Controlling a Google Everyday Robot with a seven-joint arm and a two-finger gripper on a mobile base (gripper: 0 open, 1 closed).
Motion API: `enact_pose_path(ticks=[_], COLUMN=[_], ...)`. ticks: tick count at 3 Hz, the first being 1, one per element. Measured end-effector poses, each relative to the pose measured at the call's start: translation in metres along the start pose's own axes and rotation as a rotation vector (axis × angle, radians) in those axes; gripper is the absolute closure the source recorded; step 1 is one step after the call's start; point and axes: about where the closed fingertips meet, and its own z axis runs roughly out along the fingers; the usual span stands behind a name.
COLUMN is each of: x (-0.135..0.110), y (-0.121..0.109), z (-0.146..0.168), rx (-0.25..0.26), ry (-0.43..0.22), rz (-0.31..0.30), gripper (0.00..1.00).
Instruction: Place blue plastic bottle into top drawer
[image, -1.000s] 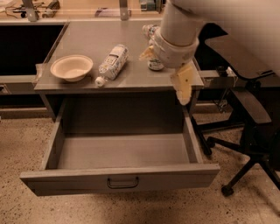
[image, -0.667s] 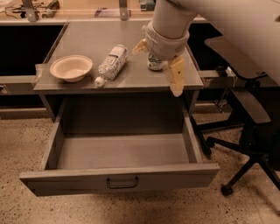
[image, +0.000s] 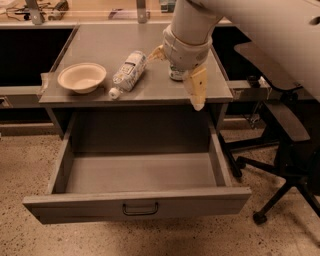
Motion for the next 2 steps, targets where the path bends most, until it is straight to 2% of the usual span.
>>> enact_pose_path(ticks=[1, 2], x=[0.009, 0.017], y=[-0.030, -0.078], z=[0.008, 0.015], rx=[0.031, 0.051], ry=[0.004, 0.039], rz=[-0.079, -0.212], gripper=[0.00, 0.00])
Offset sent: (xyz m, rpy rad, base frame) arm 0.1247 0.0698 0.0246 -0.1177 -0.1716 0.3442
